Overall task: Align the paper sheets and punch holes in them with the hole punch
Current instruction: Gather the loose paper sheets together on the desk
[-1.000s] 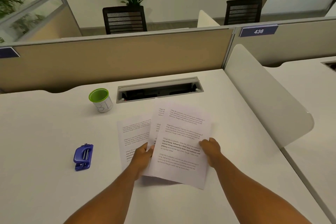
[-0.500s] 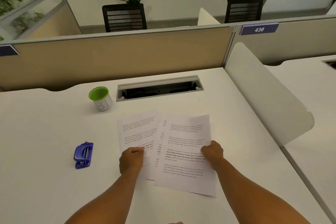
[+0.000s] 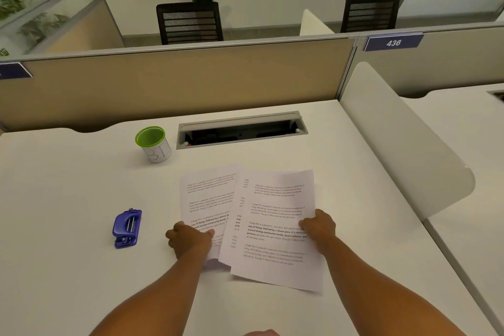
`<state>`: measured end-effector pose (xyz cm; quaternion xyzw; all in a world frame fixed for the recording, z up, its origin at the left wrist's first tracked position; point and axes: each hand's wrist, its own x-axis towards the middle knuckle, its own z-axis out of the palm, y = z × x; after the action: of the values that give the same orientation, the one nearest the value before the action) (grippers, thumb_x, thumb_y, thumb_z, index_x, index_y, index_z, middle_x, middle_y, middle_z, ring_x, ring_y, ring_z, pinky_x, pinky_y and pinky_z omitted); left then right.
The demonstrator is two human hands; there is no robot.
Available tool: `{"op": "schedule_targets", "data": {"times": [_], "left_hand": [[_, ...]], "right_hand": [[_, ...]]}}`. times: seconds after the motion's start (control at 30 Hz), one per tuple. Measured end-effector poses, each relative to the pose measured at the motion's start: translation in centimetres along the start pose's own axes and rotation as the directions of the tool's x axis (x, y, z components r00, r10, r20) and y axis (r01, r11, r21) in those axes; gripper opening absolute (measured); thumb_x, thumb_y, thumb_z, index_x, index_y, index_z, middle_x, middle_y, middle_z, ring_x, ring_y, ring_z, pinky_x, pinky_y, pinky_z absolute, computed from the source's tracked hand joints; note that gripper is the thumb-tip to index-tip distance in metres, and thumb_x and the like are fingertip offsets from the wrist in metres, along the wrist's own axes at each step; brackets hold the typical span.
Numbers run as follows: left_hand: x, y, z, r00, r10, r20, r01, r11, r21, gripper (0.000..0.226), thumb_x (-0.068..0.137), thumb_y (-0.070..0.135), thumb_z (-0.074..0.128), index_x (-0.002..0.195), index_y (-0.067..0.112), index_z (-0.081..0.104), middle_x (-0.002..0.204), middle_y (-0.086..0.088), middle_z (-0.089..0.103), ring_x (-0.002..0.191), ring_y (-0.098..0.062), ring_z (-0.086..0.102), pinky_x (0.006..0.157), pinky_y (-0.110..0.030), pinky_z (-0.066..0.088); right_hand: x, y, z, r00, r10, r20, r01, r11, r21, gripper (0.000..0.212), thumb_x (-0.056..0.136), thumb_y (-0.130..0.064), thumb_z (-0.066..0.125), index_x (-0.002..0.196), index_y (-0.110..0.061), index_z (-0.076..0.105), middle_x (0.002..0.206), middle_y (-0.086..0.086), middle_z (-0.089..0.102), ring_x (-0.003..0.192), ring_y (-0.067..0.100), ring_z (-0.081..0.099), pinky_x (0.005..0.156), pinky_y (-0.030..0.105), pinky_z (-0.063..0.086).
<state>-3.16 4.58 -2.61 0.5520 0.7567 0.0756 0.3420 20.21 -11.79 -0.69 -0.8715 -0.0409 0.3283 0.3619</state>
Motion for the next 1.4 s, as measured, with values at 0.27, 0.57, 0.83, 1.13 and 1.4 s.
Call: {"op": "schedule_targets", "data": {"times": [0.27, 0.57, 0.83, 1.13, 1.4], "left_hand": [[0.9, -0.6, -1.1, 0.996, -0.018, 0.083, 0.029, 0.990, -0.138, 0.045, 0.073, 0.028, 0.078, 0.109, 0.014, 0.056, 0.107, -0.010, 0.072, 0.085, -0.032, 0.067, 0.084, -0.044, 0.057], [1.9, 3.1, -5.3, 0.932, 0.363, -0.016, -0.362, 0.931, 0.038, 0.038, 0.102, 0.036, 0.038, 0.097, 0.012, 0.067, 0.095, -0.013, 0.069, 0.082, -0.029, 0.061, 0.072, -0.037, 0.051], [2.0, 9.6, -9.4, 0.778, 0.612, -0.145, -0.624, 0.779, -0.062, 0.037, 0.105, 0.032, 0.036, 0.129, 0.017, 0.061, 0.115, -0.009, 0.066, 0.099, -0.031, 0.062, 0.076, -0.034, 0.045], [1.8, 12.7, -10.0, 0.837, 0.544, 0.048, -0.427, 0.707, -0.563, 0.028, 0.099, 0.032, 0.053, 0.115, 0.013, 0.066, 0.109, -0.008, 0.071, 0.091, -0.023, 0.067, 0.077, -0.033, 0.052], [1.2, 10.0, -7.0, 0.825, 0.452, 0.341, -0.404, 0.892, -0.204, 0.023, 0.093, 0.027, 0.063, 0.112, 0.015, 0.059, 0.113, -0.004, 0.066, 0.097, -0.023, 0.065, 0.086, -0.039, 0.054]], "right_hand": [[0.0, -0.1, 0.1, 0.999, -0.028, 0.021, 0.027, 0.999, 0.022, 0.019, 0.075, -0.007, 0.061, 0.094, -0.009, 0.064, 0.095, 0.006, 0.067, 0.087, 0.026, 0.065, 0.073, 0.032, 0.054], [0.1, -1.0, -0.4, 0.994, -0.110, 0.021, 0.111, 0.992, -0.058, 0.028, 0.077, -0.009, 0.052, 0.102, -0.010, 0.064, 0.105, 0.009, 0.068, 0.097, 0.031, 0.064, 0.087, 0.042, 0.056], [-0.1, -2.9, -0.8, 0.989, -0.143, 0.033, 0.145, 0.987, -0.066, 0.028, 0.081, -0.008, 0.048, 0.104, -0.010, 0.063, 0.106, 0.010, 0.067, 0.097, 0.032, 0.063, 0.087, 0.043, 0.055], [-0.1, -4.3, -1.2, 0.982, -0.153, 0.113, 0.134, 0.978, 0.162, 0.028, 0.080, -0.002, 0.050, 0.104, -0.009, 0.063, 0.104, 0.010, 0.068, 0.091, 0.031, 0.067, 0.081, 0.045, 0.059], [-0.6, -5.8, -1.4, 0.969, -0.163, 0.183, 0.087, 0.928, 0.362, 0.027, 0.088, 0.002, 0.059, 0.110, -0.012, 0.060, 0.102, 0.006, 0.066, 0.087, 0.028, 0.066, 0.071, 0.037, 0.054]]}}
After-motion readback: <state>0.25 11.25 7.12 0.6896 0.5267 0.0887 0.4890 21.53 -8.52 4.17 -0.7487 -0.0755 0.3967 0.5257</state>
